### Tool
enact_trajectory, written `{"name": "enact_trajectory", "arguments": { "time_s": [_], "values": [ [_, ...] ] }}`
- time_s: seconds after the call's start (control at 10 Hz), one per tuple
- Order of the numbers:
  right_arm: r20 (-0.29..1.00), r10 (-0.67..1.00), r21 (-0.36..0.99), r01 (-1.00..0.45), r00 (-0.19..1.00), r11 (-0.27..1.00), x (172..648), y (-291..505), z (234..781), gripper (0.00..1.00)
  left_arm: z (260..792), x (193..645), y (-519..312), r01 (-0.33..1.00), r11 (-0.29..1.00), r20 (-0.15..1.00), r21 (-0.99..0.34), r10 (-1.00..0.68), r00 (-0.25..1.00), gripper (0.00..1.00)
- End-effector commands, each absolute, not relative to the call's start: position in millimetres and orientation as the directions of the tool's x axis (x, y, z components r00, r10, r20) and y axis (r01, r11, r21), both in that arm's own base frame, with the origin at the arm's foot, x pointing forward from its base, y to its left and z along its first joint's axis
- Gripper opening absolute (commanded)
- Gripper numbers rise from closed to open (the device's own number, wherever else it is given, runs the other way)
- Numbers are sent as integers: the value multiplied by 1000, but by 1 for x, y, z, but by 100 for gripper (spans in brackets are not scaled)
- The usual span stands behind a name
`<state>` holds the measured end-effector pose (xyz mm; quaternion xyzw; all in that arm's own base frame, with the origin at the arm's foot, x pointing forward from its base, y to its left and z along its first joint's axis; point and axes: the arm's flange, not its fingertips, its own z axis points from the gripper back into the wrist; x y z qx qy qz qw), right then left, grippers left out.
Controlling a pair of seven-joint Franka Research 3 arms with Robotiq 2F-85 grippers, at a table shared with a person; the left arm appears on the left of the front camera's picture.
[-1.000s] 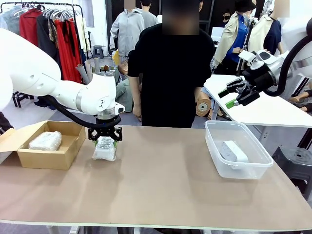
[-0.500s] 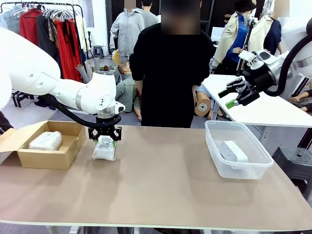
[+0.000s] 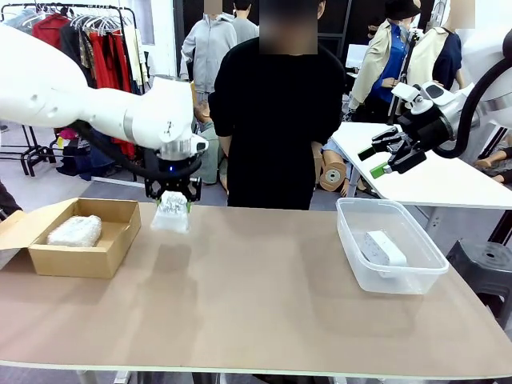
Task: Separate and place wrapped and unwrapped clocks.
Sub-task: Pick up the Digital clock indicated by the person.
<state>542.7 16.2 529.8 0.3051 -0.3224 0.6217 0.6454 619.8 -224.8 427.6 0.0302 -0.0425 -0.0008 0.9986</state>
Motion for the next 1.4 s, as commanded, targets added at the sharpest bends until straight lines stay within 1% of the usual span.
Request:
{"name": "enact_trajectory", "arguments": {
  "time_s": [0.0,0.1,0.4,0.5,0.8,0.9,1.2,1.3],
  "values": [
    [795,607,-13,-999,15,41,542,17,533,100,461,632,-230,9,998,94,56,-14,995,0],
    [795,607,-13,-999,15,41,542,17,533,100,481,639,-234,12,999,123,47,-17,992,0],
    [795,607,-13,-999,15,41,542,17,533,100,553,652,-255,2,1000,140,31,-6,990,0],
    [795,607,-13,-999,15,41,542,17,533,100,579,646,-266,31,999,172,14,-33,985,0],
    [795,607,-13,-999,15,41,542,17,533,100,628,641,-286,93,996,227,-12,-87,970,0],
    [795,607,-13,-999,15,41,542,17,533,100,638,639,-290,115,993,248,-7,-109,963,0],
    [795,607,-13,-999,15,41,542,17,533,100,648,636,-292,127,992,262,-15,-119,958,0],
    [795,607,-13,-999,15,41,542,17,533,100,636,625,-290,114,993,258,-24,-105,960,0]
  ]
}}
